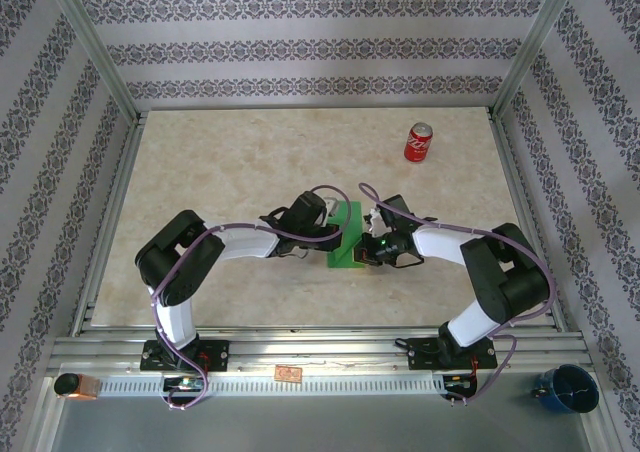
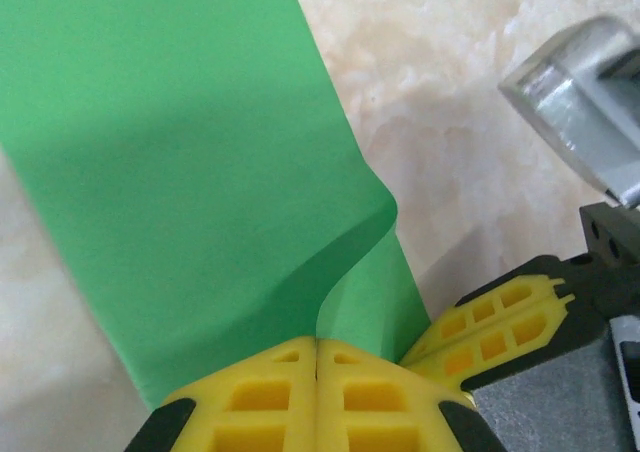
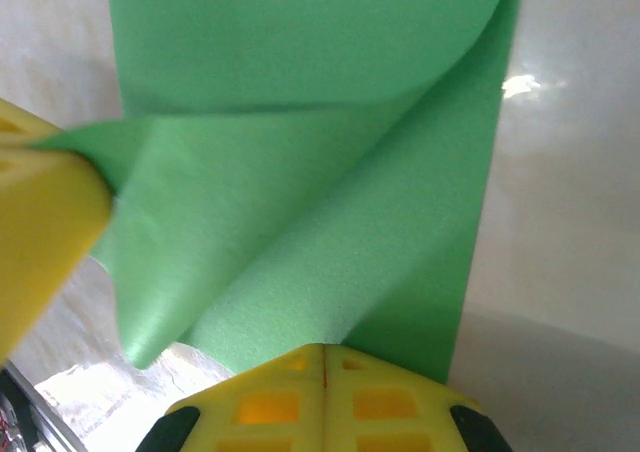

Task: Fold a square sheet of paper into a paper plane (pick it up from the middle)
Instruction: Fold the triangle a second time at the center of the table.

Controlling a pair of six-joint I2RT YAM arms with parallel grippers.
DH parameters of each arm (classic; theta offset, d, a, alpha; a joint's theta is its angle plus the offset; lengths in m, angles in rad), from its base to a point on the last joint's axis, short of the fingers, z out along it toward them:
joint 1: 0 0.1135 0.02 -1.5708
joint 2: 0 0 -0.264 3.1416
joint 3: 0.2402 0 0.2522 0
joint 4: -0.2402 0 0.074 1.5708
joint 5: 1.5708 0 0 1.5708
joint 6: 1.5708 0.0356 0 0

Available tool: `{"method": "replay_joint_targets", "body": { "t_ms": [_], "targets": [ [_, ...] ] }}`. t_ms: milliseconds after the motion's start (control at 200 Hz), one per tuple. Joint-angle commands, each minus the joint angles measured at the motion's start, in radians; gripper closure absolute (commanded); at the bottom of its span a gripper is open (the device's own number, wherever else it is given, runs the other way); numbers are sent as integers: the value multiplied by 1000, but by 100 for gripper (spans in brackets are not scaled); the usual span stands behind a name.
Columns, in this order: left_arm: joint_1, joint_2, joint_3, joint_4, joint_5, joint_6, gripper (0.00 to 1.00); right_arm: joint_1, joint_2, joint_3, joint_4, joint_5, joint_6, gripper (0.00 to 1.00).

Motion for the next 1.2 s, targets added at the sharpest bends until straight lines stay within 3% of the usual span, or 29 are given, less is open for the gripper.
{"method": "replay_joint_targets", "body": {
  "t_ms": [0, 480, 779, 994, 1194],
  "targets": [
    [24, 23, 42, -59, -23, 51, 100, -16, -5, 27, -128, 56, -69, 100],
    [28, 63, 61, -37, 36, 62, 100, -39, 3, 43, -158, 44, -109, 100],
    [29, 75, 63, -17, 72, 52, 100, -5, -36, 54, -61, -21, -9, 98],
    [28, 77, 67, -15, 83, 45, 100, 7, -13, 25, 0, 31, 59, 96],
    [28, 68, 76, -24, 90, 48, 100, 7, 13, 7, -38, 56, 19, 98]
  ]
}}
